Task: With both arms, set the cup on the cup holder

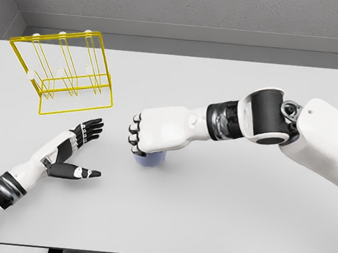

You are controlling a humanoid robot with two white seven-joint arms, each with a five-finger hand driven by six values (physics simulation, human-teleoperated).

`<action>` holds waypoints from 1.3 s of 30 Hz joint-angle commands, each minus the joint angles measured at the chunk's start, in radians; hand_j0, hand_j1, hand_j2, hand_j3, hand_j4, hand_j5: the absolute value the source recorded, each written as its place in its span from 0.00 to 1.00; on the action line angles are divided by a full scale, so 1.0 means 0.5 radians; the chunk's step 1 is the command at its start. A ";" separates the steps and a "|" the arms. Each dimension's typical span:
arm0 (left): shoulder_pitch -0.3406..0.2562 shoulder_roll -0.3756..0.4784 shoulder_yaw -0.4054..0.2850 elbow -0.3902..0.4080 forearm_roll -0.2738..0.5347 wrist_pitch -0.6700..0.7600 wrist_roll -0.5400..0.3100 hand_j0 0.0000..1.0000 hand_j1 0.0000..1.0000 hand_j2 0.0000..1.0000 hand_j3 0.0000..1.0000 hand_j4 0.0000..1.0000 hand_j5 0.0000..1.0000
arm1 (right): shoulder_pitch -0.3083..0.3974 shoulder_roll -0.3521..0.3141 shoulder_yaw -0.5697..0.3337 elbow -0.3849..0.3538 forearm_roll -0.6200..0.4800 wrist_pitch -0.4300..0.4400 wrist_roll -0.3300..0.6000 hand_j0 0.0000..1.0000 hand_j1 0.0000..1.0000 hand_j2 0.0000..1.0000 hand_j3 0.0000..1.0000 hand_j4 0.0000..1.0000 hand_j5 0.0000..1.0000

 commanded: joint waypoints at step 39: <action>-0.239 -0.144 -0.251 -0.059 0.008 0.126 0.003 1.00 1.00 1.00 1.00 1.00 1.00 | 1.411 -0.141 -2.326 0.075 -0.674 0.005 -0.001 1.00 1.00 1.00 1.00 1.00 1.00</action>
